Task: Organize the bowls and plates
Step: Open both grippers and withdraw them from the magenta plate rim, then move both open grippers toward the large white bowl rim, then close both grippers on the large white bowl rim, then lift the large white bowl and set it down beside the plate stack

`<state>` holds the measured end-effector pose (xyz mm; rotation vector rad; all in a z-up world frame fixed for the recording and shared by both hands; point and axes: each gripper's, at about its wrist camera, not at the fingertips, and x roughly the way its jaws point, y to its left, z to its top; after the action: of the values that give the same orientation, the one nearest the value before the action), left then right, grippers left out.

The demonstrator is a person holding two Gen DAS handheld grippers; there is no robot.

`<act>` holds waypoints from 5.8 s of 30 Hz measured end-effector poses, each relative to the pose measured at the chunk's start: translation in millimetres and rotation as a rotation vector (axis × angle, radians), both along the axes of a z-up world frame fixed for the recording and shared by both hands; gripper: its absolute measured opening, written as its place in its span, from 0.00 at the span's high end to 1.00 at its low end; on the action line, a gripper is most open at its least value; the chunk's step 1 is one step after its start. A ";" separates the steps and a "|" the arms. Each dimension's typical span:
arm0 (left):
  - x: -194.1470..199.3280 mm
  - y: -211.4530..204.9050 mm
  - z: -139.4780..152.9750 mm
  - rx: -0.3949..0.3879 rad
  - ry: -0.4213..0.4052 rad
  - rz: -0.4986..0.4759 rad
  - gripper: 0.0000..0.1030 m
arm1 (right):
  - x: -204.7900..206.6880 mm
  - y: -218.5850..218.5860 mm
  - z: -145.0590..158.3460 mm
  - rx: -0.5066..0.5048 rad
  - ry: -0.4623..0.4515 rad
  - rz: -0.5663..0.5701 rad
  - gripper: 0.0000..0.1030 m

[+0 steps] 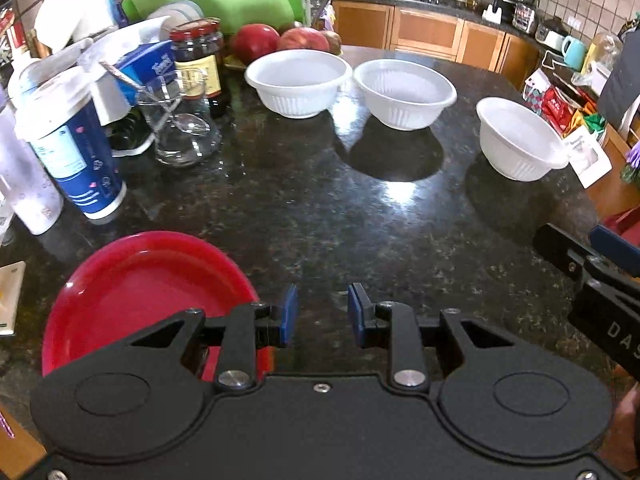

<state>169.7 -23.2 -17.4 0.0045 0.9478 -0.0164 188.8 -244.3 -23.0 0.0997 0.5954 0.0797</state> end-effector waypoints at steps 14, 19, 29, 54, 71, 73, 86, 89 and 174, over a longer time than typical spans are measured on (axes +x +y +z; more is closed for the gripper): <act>25.5 -60.7 -30.4 0.066 0.090 -0.011 0.62 | 22.5 -41.0 -16.1 0.022 0.069 0.002 0.33; 25.0 -76.9 -30.7 0.102 0.050 -0.020 0.62 | 29.4 -52.3 -18.0 0.031 0.061 -0.011 0.33; 24.9 -85.8 -34.4 0.119 0.011 0.062 0.51 | 43.3 -62.7 -22.1 0.044 0.032 -0.001 0.33; 17.1 -66.9 -42.4 0.039 -0.002 0.204 0.23 | 86.5 -94.9 -5.5 0.018 -0.057 -0.020 0.36; 24.2 -72.1 -44.5 0.031 0.002 0.152 0.24 | 92.6 -99.6 12.5 -0.087 -0.246 0.029 0.36; 25.4 -73.6 -44.5 0.029 0.005 0.124 0.24 | 94.5 -99.7 12.1 -0.084 -0.239 0.041 0.36; 49.6 -81.5 -13.8 -0.044 -0.036 0.001 0.41 | 127.5 -115.5 11.9 -0.035 -0.072 0.109 0.36; 58.3 -93.2 5.8 -0.033 -0.104 -0.049 0.41 | 138.8 -121.6 10.8 -0.040 -0.045 0.105 0.36; 19.1 -36.7 4.1 -0.103 0.202 -0.323 0.72 | 40.9 -8.5 -19.0 0.110 0.414 0.163 0.81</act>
<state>188.8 -59.9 -13.3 0.0617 1.1393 -0.3698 229.7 -252.7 -42.0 0.1762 1.0125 0.2543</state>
